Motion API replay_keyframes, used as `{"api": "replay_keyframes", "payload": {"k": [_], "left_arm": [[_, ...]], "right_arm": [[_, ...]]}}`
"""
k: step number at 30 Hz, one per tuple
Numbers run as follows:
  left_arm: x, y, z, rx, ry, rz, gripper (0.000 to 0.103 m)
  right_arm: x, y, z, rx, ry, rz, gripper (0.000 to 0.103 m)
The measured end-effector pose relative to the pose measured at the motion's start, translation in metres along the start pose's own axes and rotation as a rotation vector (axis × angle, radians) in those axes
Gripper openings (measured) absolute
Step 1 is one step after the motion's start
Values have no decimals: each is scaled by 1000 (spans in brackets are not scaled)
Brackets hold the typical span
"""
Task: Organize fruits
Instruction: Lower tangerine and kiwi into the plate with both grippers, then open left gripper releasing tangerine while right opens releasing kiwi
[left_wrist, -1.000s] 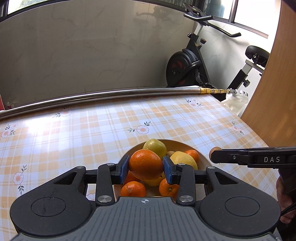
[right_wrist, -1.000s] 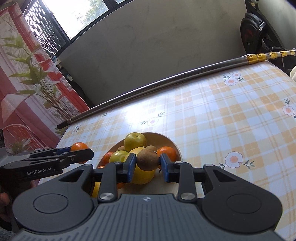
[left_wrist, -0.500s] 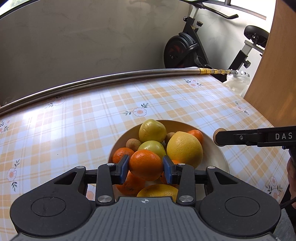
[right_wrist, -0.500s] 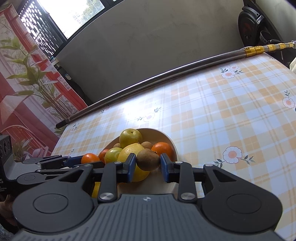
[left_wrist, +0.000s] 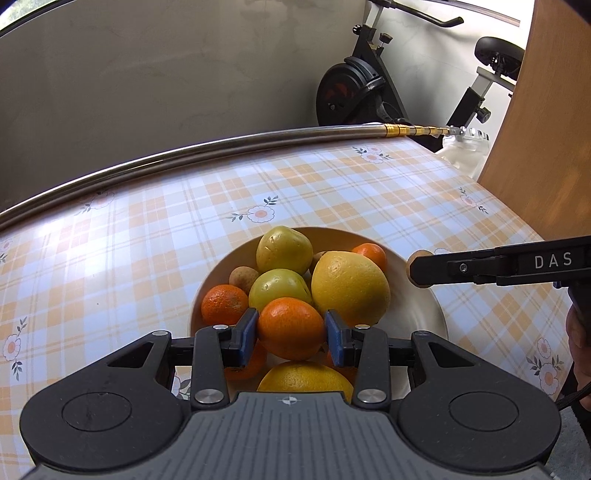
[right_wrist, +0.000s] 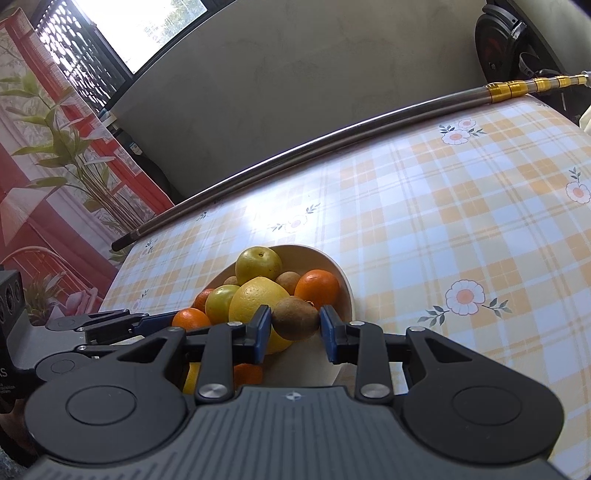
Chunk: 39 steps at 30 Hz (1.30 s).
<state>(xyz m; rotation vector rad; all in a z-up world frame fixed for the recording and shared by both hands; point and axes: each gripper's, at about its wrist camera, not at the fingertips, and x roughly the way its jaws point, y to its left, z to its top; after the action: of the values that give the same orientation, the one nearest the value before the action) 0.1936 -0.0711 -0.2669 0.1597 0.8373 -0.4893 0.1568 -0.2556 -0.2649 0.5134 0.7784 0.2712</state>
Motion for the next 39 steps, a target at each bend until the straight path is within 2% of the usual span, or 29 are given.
{"api": "replay_keyframes", "payload": {"k": [14, 39], "left_arm": [[1, 1, 1, -4, 7, 6, 42], [-9, -1, -3, -4, 7, -41, 44]], "right_arm": [[4, -6, -2, 37, 16, 7, 32], [6, -7, 0, 45, 24, 5, 32]]}}
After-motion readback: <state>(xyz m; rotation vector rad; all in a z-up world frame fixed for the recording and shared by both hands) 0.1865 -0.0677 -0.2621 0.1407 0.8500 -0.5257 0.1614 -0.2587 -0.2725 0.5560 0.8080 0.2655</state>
